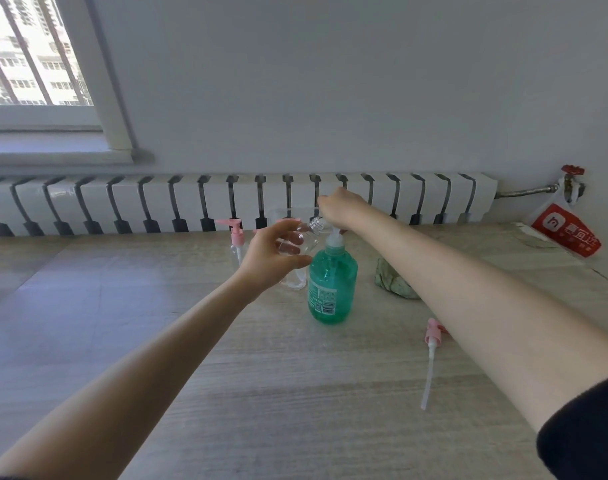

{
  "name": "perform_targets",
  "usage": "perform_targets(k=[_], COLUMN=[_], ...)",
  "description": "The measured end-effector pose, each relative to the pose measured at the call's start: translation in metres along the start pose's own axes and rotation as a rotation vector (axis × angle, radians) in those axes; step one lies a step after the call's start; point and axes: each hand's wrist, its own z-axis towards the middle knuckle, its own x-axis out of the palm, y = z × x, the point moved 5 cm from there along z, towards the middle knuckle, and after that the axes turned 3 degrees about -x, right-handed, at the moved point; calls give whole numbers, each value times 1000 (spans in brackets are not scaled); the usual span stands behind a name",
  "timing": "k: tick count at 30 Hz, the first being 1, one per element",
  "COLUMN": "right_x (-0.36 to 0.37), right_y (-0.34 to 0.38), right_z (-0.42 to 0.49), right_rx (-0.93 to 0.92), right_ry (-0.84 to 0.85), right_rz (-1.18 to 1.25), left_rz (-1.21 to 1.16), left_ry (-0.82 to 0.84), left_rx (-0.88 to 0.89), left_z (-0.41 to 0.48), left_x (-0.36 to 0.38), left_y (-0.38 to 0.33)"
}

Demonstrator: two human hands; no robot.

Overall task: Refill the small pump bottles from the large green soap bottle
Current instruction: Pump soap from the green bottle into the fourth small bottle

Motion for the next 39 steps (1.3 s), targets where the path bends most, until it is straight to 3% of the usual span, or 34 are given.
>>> perform_targets(k=[9,18,31,39], right_x=[0,13,0,-11], right_y=[6,1,4,7], right_z=[-13,-3,-19,-15], right_rx=[-48,66,-35,37], right_ry=[30,47,27,-11], right_rz=[-111,31,-35,78], left_rz=[20,-5,27,39], left_ry=[0,-2,2,-12], left_rx=[-17,-31,-31,-16], left_z=[1,-2,-4,-2], left_x=[2,2,0,-5], left_y=[7,13,7,-3])
